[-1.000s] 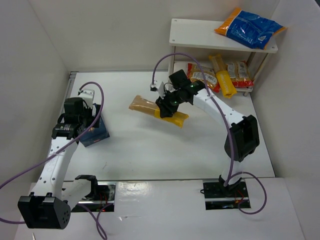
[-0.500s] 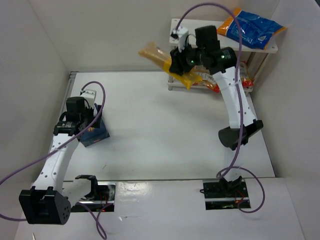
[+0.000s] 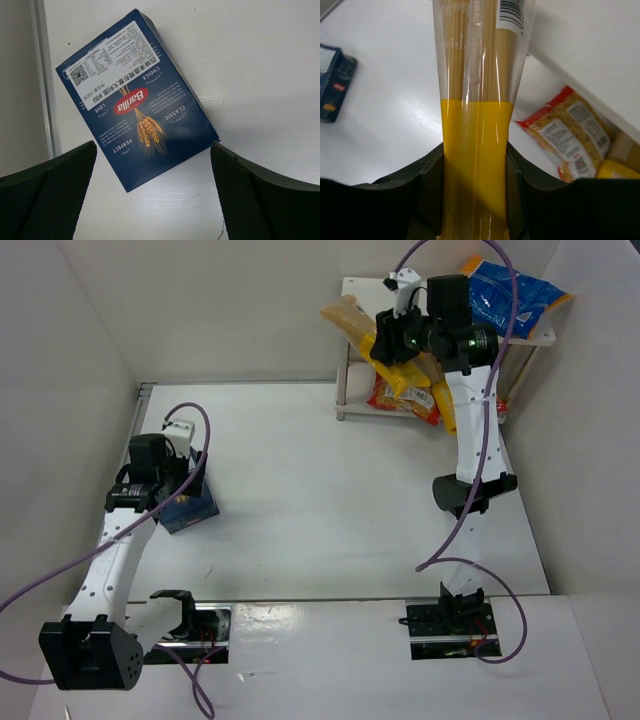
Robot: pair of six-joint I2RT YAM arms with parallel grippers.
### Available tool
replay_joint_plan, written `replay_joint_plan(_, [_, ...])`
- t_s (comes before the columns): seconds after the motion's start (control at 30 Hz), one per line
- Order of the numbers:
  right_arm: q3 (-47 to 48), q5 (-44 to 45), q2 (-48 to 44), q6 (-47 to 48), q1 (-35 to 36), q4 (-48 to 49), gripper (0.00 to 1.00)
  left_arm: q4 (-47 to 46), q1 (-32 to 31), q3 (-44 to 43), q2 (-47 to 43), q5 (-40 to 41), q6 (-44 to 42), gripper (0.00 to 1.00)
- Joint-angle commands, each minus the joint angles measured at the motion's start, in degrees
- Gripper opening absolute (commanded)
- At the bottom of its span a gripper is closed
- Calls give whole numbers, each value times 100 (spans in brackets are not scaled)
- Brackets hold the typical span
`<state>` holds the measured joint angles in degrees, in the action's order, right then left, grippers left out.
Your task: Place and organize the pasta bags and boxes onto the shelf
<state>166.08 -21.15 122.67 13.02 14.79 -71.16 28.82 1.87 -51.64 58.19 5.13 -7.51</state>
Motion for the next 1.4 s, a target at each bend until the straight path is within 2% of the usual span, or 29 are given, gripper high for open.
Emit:
replay_joint_plan(0.0, [758,338,-138,-203,-108,1050,0,-43,50,22,-142,-363,-137,97])
replay_joint_plan(0.13, [1004,549,116,-150,-108,1104,0,10,50,22,-80,-503,-242,90])
replay_joint_plan(0.3, [1322,892,389,-28,-221,1227,0,62,50,22,-27,-635,-295,90])
replay_joint_plan(0.4, [1322,1077,442,-27,-275,1420,0,62,50,22,-150,-688,-347,100])
replay_joint_plan(0.67, [1322,1552,697,-27,-529,2096,0,62,349,75,-353,-917,-401,100])
replay_joint_plan(1.37, [1322,2396,1092,34,-635,3625,0,115,507,75,-238,-1136,-558,100])
